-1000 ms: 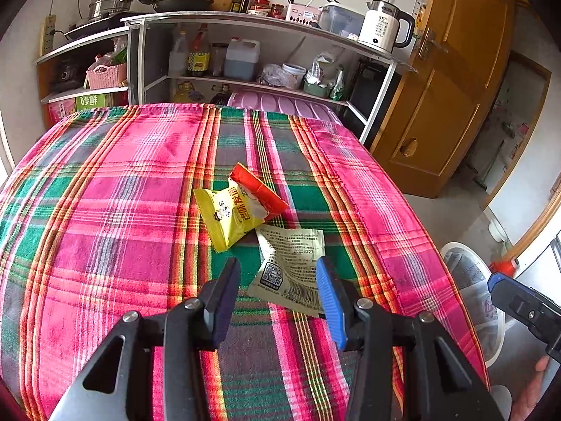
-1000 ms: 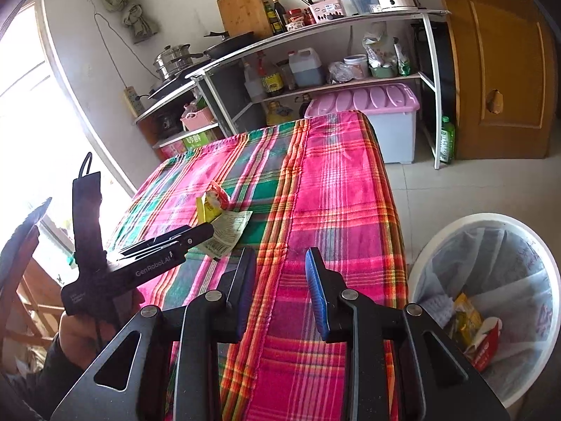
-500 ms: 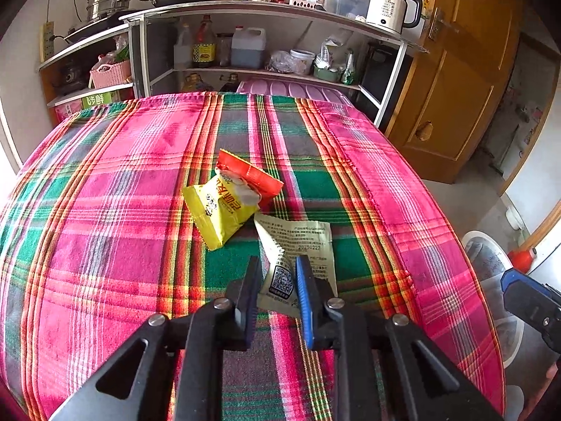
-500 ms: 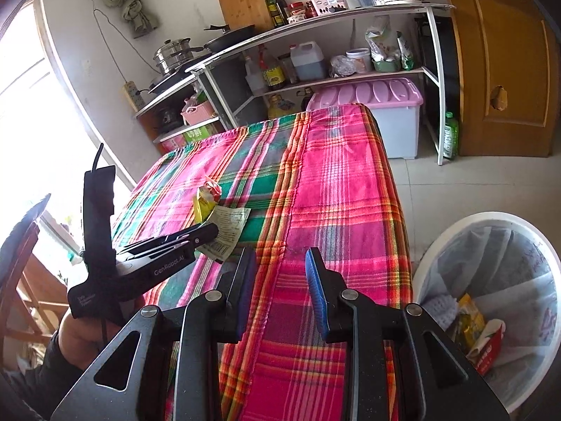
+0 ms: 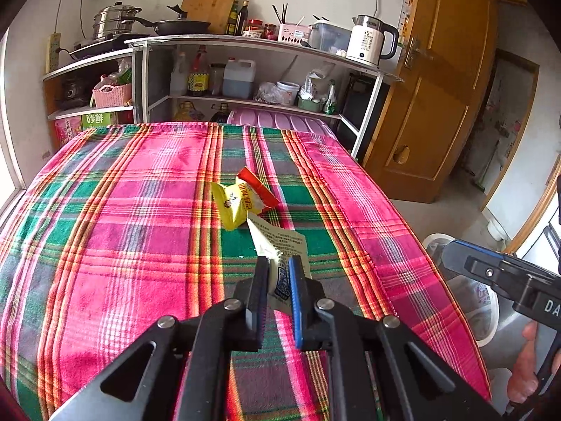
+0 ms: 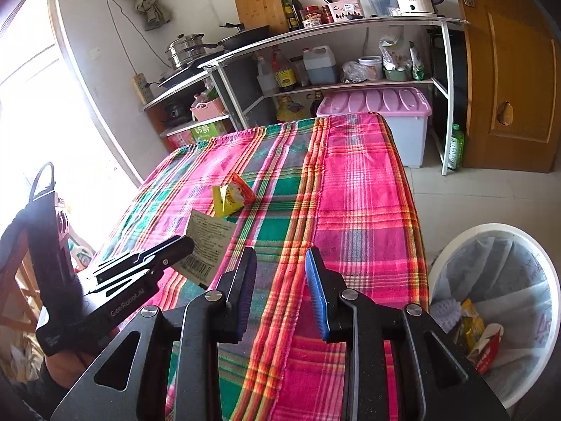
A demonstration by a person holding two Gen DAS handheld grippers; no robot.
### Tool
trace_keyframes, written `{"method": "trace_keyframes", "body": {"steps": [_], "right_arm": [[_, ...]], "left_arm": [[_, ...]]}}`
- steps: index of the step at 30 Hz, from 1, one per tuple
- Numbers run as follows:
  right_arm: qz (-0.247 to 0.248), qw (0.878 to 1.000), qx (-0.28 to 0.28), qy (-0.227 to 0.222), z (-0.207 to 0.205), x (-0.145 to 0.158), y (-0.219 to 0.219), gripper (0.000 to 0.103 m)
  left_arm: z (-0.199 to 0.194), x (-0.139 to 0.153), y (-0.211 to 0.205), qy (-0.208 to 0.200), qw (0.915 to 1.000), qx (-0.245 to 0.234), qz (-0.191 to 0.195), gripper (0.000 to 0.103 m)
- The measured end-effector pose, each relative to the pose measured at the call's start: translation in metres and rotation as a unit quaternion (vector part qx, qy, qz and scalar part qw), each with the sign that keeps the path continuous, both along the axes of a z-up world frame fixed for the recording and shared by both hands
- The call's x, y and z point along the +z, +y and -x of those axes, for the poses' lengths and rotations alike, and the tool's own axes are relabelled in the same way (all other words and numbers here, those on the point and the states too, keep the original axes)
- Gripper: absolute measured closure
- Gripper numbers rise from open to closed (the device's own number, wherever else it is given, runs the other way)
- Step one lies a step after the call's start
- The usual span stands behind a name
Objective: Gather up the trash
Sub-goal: 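Grasp the yellow snack bag with the right tool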
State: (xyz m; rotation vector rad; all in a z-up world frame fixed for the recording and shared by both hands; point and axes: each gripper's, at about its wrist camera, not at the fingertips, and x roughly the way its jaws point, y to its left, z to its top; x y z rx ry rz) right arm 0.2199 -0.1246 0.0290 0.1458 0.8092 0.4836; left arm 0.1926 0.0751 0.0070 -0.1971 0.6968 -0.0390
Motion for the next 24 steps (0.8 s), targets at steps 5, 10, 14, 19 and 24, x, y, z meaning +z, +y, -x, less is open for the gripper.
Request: {"method": "trace_keyframes", "body": {"steps": [5,10,14,19,24], "right_arm": [[0.011,1.000,0.020,0.000,-0.006,0.001,0.022,0.073],[0.040,0.998,0.052,0.006,-0.021,-0.006,0.053,0.056],[0.066,0.995,0.075,0.001,-0.036,-0.009,0.079,0.055],[0.101,0.989,0.106,-0.016,-0.061,-0.014,0.113,0.055],[0.112,0.986,0.121,-0.024,-0.092,-0.026,0.135,0.049]], "left_arm": [[0.016,0.006,0.022,-0.012,0.9996,0.021,0.012,0.091],[0.022,0.007,0.042,-0.020,0.9990,0.035,0.018,0.091],[0.025,0.007,0.057,-0.025,0.9985,0.044,0.021,0.091],[0.025,0.005,0.076,-0.029,0.9977,0.056,0.027,0.091],[0.024,0.002,0.091,-0.029,0.9971,0.061,0.035,0.091]]}}
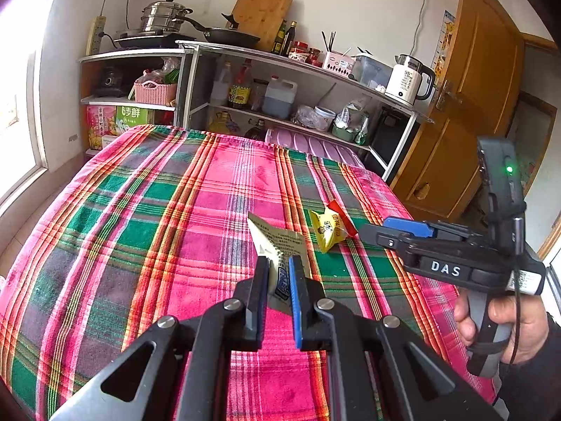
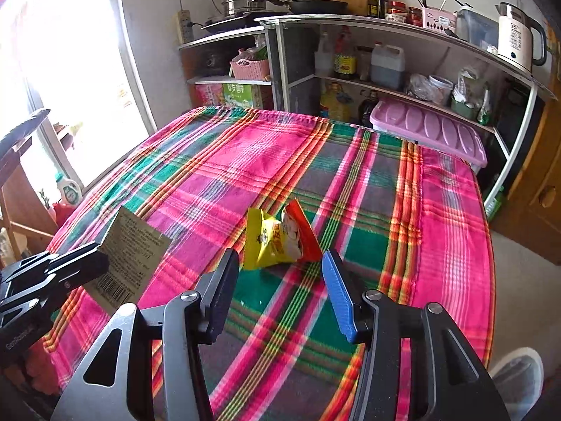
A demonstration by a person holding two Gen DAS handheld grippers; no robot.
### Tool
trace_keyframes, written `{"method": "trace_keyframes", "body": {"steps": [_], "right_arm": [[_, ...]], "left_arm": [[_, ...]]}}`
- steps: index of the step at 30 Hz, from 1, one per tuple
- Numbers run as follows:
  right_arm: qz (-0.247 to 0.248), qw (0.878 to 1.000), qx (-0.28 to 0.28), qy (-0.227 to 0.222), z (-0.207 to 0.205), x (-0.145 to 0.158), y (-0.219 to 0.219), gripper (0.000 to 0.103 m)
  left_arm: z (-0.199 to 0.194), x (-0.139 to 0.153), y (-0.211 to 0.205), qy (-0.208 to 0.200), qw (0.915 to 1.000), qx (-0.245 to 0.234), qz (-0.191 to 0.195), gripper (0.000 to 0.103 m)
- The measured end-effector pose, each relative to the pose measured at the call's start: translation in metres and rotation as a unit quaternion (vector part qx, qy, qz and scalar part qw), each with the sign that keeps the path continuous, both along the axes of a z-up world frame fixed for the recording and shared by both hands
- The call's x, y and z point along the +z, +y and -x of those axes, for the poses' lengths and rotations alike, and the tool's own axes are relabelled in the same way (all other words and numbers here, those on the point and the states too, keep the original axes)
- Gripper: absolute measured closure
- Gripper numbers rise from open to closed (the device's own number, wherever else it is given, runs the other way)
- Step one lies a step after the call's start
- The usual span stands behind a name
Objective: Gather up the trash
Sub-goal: 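Grasp the yellow snack bag with the right tool, then carry the white packet and yellow bag over the trash bin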
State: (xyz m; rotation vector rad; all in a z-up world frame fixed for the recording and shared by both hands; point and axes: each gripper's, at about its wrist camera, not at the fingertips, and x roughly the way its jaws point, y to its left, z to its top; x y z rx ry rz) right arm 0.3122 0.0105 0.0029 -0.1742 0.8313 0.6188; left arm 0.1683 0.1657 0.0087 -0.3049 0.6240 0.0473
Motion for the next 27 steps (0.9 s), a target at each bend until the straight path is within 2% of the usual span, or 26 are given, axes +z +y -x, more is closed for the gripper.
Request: {"method": "trace_keyframes", "body": {"steps": [6,11,13,14,15,18,27], "right_arm": [[0.011,1.000,0.009,0.021,-0.036,-0.018,0.018,0.047],[0.036,0.998,0.015,0.042,-0.049,-0.035,0.027,0.047],[0.033,0.998,0.014,0.053,-0.049,-0.041,0.025,0.053],[0.029,0.998,0.013,0.055,-0.048,-0.043,0.024,0.065],[0.027,0.998,0.010,0.053,-0.047,-0.042,0.024,0.072],[0.014,0.998,0.006,0.058,-0.044,-0.041,0.019,0.076],[-0.023,0.999,-0.003,0.043,-0.011,-0.014,-0.005,0.076]], "left_arm": [[-0.007,-0.005,0.008,0.002,1.0000,-0.003,0.007,0.091],[-0.016,-0.011,0.010,0.006,0.9999,-0.007,0.010,0.091],[-0.018,-0.012,0.011,0.008,0.9999,-0.007,0.011,0.091],[-0.019,-0.013,0.011,0.010,0.9999,-0.007,0.011,0.091],[-0.020,-0.013,0.010,0.011,0.9999,-0.007,0.010,0.091],[-0.021,-0.014,0.009,0.014,0.9998,-0.008,0.007,0.091],[-0.018,-0.006,-0.005,0.015,0.9998,-0.003,-0.012,0.091]]}}
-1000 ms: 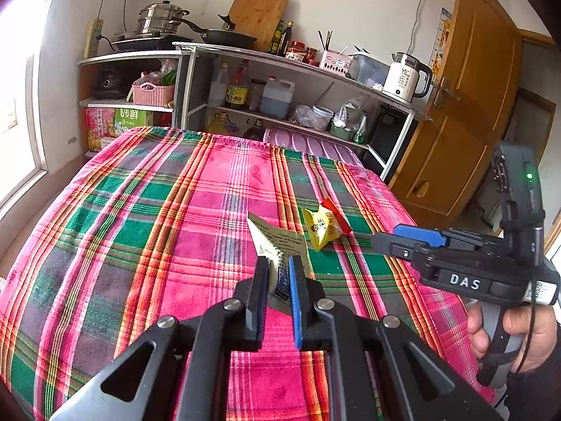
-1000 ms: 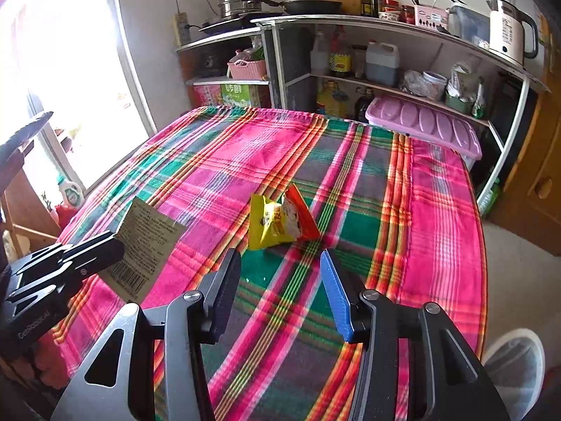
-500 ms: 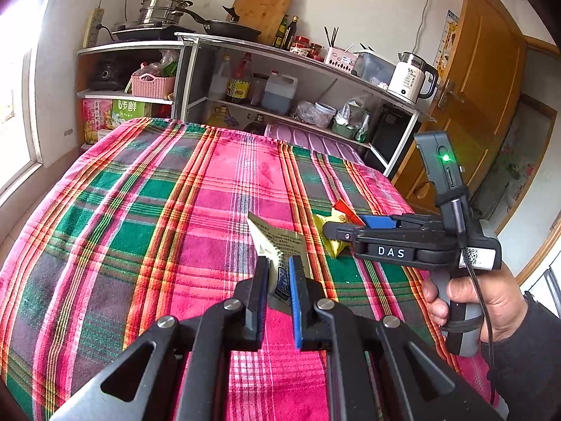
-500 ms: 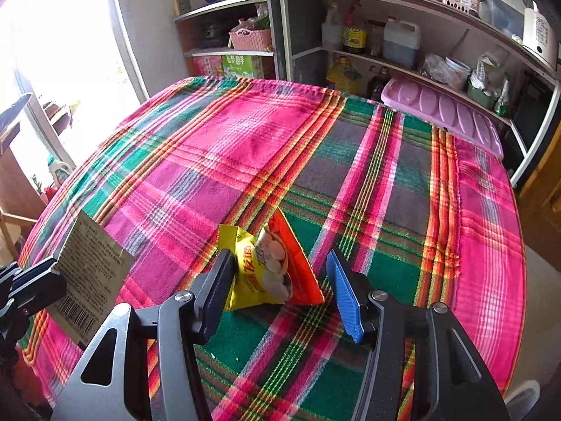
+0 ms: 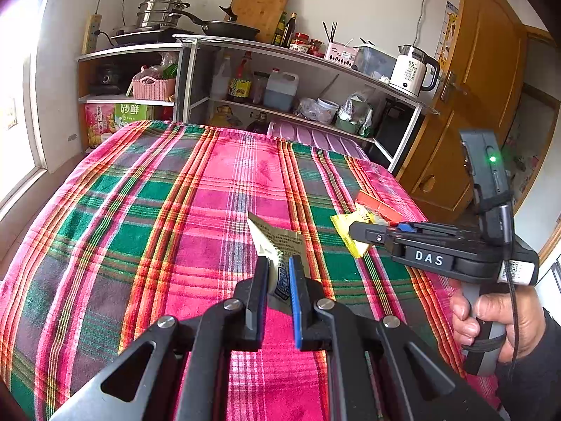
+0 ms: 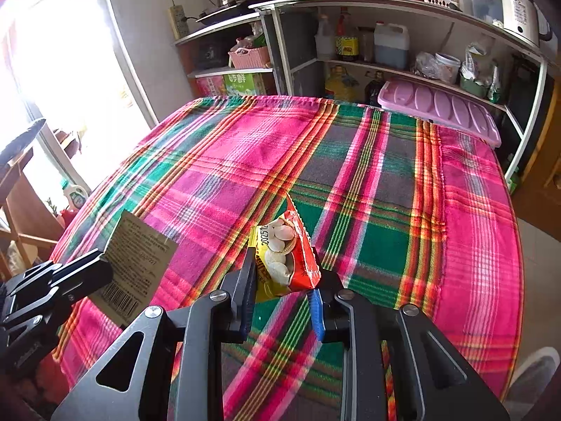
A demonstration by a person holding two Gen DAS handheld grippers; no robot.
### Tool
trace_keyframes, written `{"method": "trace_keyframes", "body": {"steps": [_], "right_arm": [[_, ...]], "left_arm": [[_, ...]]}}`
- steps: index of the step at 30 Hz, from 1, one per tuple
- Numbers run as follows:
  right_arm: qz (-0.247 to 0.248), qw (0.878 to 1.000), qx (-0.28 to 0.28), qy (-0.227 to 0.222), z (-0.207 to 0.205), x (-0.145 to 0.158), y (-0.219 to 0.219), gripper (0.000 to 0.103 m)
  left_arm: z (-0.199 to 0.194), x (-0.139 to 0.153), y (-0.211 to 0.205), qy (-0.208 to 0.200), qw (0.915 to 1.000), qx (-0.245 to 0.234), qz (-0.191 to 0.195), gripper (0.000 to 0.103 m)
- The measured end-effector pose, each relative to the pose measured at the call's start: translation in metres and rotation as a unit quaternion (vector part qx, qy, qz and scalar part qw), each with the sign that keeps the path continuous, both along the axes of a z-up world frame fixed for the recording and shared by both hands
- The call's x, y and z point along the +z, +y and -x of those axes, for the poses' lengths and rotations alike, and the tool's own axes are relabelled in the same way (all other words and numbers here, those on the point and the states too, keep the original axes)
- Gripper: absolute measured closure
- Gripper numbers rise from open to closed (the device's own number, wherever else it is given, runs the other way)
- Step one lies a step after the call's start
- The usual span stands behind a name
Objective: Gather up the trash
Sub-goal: 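Carry the white packet and yellow bag over the trash bin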
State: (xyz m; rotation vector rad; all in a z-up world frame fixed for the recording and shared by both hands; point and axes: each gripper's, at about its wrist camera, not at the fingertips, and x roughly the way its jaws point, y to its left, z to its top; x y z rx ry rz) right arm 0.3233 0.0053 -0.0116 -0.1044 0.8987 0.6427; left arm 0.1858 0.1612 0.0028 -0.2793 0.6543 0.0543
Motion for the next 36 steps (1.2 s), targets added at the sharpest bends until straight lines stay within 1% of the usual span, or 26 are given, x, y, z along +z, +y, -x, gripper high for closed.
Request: {"method": "trace_keyframes", "body": {"steps": [6,15,23,30,36], "right_arm": [[-0.023,0.999,-0.016,-0.015,0.041,0.025,-0.032,0.076],[-0.042,0.997,-0.050,-0.044,0.100,0.050,-0.085,0.076],[-0.053,0.993,-0.092,-0.053,0.134,0.053,-0.132,0.076],[-0.065,0.988,-0.127,-0.059,0.147,0.056,-0.177,0.076],[-0.070,0.982,-0.162,-0.060,0.156,0.054,-0.216,0.076]], "left_arm": [[0.010,0.014,-0.022,-0.008,0.9999,-0.006,-0.014,0.091],[0.025,0.036,-0.069,-0.028,0.9983,-0.045,-0.025,0.091],[0.031,0.045,-0.116,-0.036,0.9945,-0.094,-0.029,0.091],[0.027,0.047,-0.160,-0.030,0.9905,-0.129,-0.037,0.091],[0.018,0.047,-0.198,-0.026,0.9852,-0.164,-0.043,0.091]]}}
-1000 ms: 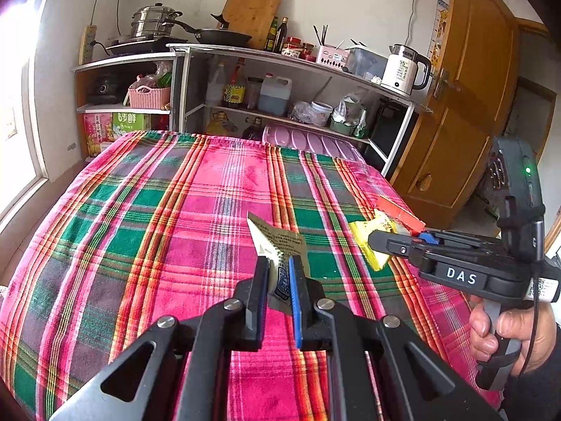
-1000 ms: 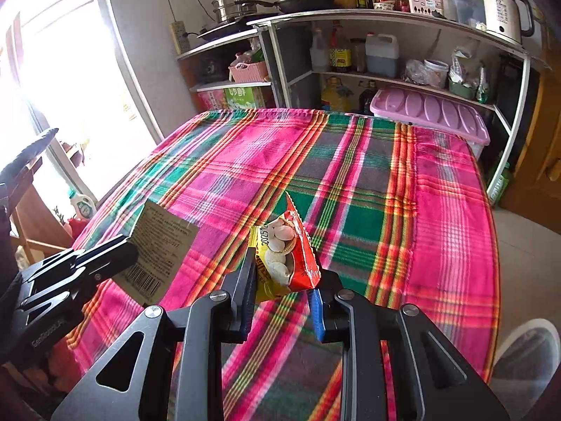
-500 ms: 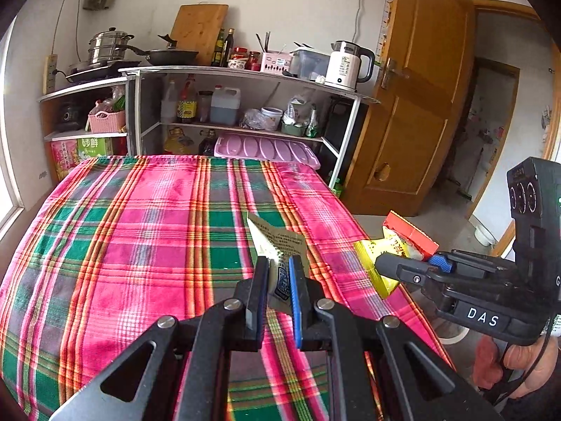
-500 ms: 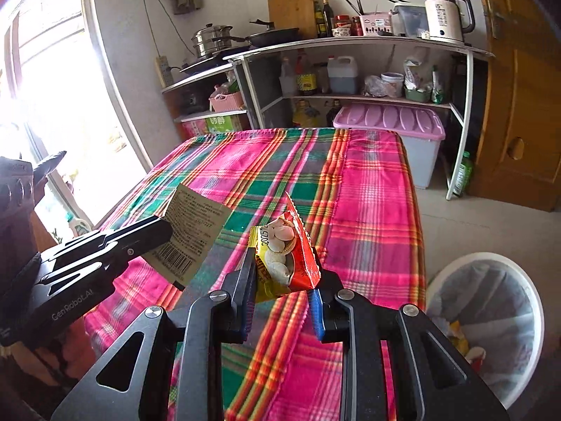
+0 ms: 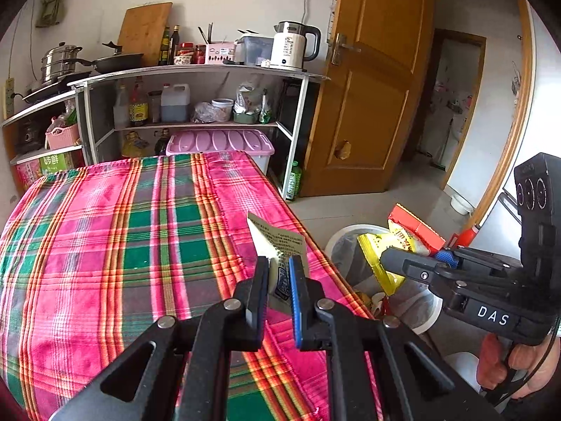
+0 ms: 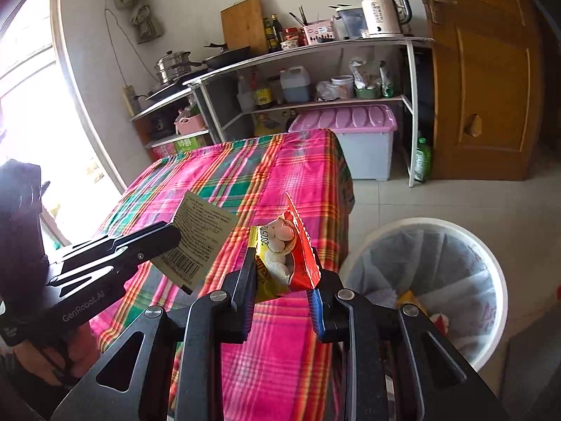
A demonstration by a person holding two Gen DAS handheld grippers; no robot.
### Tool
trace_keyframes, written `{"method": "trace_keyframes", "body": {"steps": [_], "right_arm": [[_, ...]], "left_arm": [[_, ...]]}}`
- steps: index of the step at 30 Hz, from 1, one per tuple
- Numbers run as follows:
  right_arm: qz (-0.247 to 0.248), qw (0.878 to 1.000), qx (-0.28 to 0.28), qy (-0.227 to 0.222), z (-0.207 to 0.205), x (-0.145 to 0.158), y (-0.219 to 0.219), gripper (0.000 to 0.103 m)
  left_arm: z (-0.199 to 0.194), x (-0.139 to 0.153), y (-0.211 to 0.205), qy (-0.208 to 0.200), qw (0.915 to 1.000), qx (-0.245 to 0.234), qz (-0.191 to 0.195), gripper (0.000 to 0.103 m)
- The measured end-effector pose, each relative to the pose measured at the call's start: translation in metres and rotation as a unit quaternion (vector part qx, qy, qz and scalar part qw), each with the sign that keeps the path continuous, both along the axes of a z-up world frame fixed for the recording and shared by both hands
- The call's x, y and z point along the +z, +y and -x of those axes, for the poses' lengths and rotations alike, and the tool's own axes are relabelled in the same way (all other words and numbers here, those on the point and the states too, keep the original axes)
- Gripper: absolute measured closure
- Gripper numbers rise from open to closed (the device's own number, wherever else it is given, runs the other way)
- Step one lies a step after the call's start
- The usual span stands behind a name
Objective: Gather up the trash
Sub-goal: 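Carry the white packet and yellow bag over the trash bin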
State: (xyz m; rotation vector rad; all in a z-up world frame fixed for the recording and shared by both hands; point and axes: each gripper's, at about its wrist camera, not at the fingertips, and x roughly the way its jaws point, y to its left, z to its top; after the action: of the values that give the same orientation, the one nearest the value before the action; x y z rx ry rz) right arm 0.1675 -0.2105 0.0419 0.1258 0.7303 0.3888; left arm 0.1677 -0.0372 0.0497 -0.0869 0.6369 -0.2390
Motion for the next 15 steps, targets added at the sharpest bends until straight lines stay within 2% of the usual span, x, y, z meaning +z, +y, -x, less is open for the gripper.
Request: {"method": "trace_keyframes", "body": {"steps": [8,15], "right_arm": [[-0.010,0.999,-0.049,0.006,0.007,-0.009,-0.050,0.076],[-0.011,0.995,-0.092,0.026,0.004,-0.029,-0.087,0.076]], "left_arm": [[-0.013,-0.002,-0.050,0.001,0.9989,-0.046,-0.007,0.091],[-0.030,-0.016,-0.085,0.019,0.9963,-0.083,-0.005,0.091]]}}
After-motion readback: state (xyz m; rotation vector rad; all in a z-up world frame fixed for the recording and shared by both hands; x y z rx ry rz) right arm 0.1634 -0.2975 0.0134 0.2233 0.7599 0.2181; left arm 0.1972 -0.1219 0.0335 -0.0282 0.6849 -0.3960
